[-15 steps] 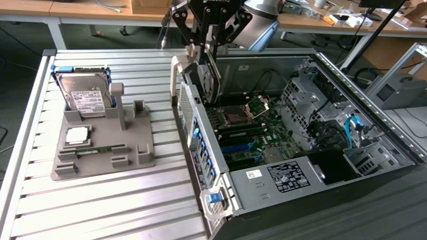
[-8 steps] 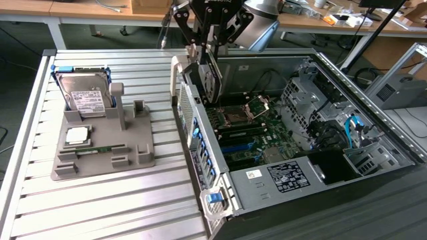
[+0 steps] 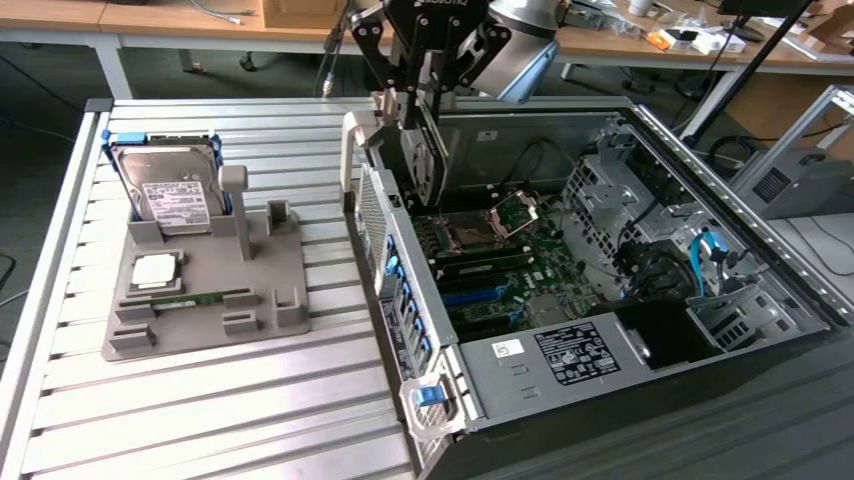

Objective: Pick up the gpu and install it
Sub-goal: 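Pick up the gpu and move the gpu toward the slot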

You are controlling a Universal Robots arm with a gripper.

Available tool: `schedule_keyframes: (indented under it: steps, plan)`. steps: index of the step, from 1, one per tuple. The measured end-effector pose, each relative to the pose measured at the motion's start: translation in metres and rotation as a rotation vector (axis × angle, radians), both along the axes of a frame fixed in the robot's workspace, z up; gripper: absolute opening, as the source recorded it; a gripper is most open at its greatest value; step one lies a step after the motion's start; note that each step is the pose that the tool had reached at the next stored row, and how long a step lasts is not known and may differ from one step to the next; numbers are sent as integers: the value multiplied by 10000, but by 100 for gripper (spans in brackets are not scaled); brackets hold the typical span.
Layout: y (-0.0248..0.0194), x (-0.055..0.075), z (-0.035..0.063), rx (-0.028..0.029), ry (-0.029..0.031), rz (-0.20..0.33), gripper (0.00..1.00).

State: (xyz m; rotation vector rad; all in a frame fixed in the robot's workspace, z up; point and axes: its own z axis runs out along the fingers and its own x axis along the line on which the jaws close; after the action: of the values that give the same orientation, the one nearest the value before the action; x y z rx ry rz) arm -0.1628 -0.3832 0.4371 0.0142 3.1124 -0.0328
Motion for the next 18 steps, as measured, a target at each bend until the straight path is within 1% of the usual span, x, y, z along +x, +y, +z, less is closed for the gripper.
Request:
schedule_keyframes:
  steps: [7,9,18]
  plan:
    - [0,30,-6,-5,0,0,27]
    - [0,63,-15,-14,0,0,27]
    - [0,86,-22,-21,0,0,27]
